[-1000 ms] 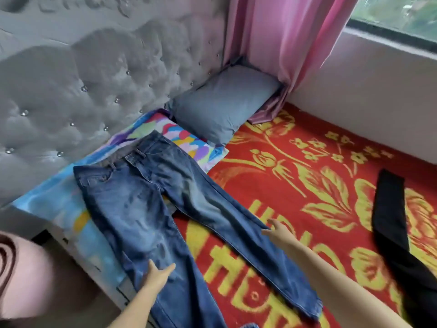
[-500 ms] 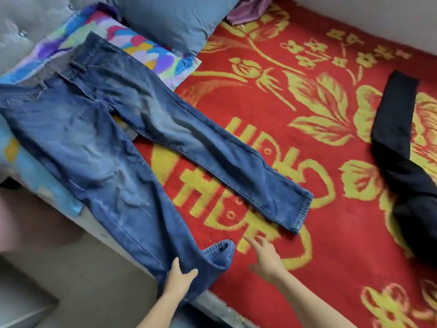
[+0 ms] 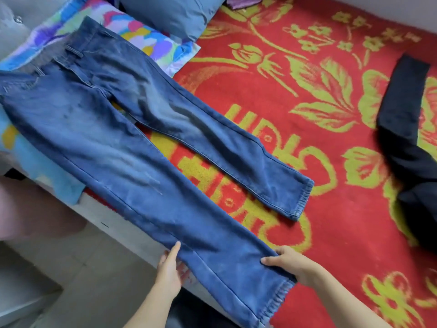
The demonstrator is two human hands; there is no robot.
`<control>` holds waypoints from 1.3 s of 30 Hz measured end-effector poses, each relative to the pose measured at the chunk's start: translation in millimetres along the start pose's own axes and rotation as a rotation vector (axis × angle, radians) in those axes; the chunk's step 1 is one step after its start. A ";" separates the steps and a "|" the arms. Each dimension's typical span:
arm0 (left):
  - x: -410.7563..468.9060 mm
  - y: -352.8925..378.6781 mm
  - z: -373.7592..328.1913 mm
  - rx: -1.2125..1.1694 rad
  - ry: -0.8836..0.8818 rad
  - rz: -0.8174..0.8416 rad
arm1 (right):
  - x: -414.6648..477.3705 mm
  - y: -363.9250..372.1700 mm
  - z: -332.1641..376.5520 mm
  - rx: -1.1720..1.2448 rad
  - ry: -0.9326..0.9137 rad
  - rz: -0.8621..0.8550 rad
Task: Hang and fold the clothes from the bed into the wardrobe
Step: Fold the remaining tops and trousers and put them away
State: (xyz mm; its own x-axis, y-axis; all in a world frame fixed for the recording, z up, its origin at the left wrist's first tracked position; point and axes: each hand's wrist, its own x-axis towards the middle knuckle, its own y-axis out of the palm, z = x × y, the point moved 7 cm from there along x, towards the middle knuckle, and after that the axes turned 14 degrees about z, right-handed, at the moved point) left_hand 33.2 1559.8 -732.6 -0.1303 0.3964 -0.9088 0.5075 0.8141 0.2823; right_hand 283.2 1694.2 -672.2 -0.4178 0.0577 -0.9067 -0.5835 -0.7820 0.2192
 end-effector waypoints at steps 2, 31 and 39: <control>1.1 33.3 9.0 -0.028 -0.002 0.142 | -5.6 -10.5 -10.4 0.020 0.002 0.000; 22.7 224.9 -15.9 2.177 0.375 -0.034 | -0.4 -186.4 -24.9 0.517 -0.305 -1.091; 35.4 241.3 17.3 2.335 0.198 0.204 | -14.7 -176.4 -89.4 0.447 -0.014 -1.159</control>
State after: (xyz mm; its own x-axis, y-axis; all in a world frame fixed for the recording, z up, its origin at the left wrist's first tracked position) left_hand 165.8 1762.9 -702.0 0.0503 0.5156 -0.8554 0.2490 -0.8359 -0.4892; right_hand 454.6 1775.7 -729.8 0.4966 0.5816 -0.6444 -0.7983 0.0145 -0.6021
